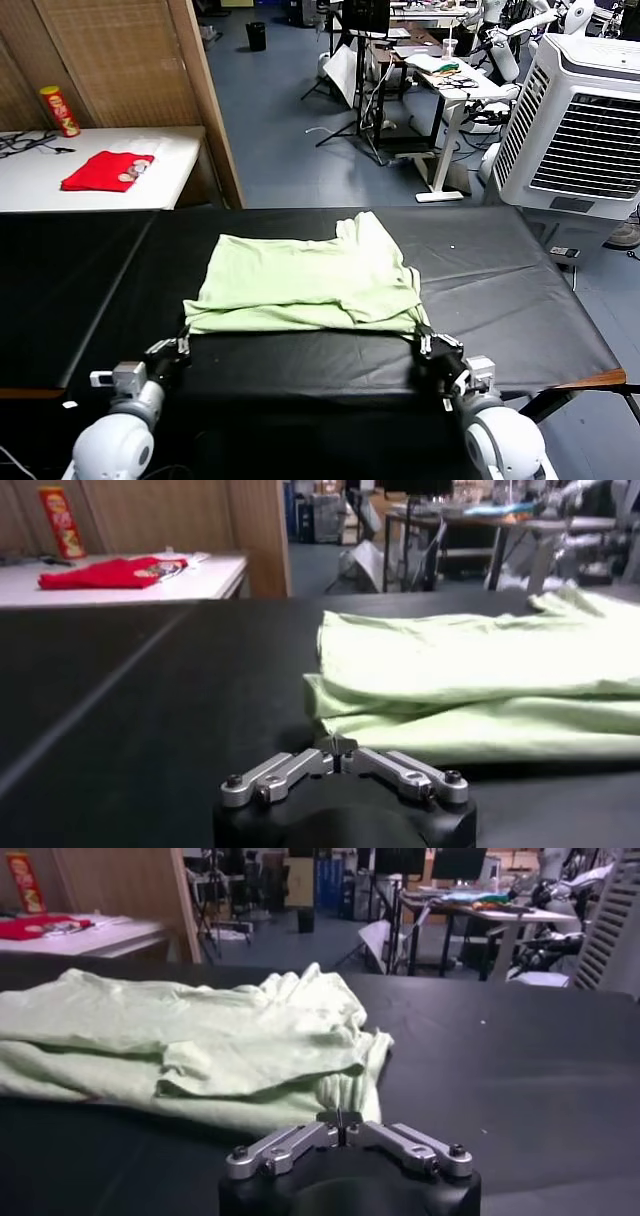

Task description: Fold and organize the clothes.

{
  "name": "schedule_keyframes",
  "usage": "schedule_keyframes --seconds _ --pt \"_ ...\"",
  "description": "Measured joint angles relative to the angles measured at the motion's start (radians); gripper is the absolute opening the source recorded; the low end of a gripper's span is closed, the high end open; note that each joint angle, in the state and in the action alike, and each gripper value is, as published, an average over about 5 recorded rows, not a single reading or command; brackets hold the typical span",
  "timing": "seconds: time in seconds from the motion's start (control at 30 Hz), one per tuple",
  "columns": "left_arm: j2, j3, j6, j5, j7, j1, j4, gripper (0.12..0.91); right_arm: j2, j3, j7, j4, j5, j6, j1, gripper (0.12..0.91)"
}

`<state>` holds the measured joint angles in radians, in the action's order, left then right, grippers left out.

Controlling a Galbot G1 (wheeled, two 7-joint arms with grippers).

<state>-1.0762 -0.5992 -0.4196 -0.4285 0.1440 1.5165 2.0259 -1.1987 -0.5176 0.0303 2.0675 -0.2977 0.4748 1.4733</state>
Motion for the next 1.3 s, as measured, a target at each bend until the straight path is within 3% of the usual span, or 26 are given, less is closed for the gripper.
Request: schedule_keyframes --seconds 0.27,0.73,0.8,0.9,1.1,1.17,1.3 --pt "0.025 -0.030 -0.012 0.036 -0.006 0.133 0.100 0.127 0.040 -0.028 0.001 0.063 -0.014 0.033 0.101 0.121" --pt "0.010 -0.065 -0.022 0.064 0.003 0.310 0.188 0.127 0.045 -0.043 0.000 0.117 -0.027 0.033 0.198 0.125" --pt "0.004 -0.066 -0.031 0.065 0.008 0.322 0.198 0.130 0.047 -0.045 0.000 0.127 -0.028 0.037 0.205 0.172" --pt "-0.002 -0.070 -0.042 0.066 0.017 0.338 0.215 0.202 0.051 -0.054 0.000 0.147 -0.032 0.043 0.214 0.315" --pt "-0.008 -0.094 -0.076 0.073 0.031 0.361 0.253 0.504 0.063 -0.082 0.001 0.202 -0.065 0.051 0.222 0.679" --pt "-0.011 -0.109 -0.088 0.069 0.030 0.363 0.267 0.605 0.069 -0.091 -0.002 0.215 -0.079 0.044 0.209 0.748" --pt "0.000 -0.149 -0.090 0.001 0.041 0.335 0.280 0.769 0.090 -0.089 -0.021 0.195 -0.086 0.023 0.130 0.796"
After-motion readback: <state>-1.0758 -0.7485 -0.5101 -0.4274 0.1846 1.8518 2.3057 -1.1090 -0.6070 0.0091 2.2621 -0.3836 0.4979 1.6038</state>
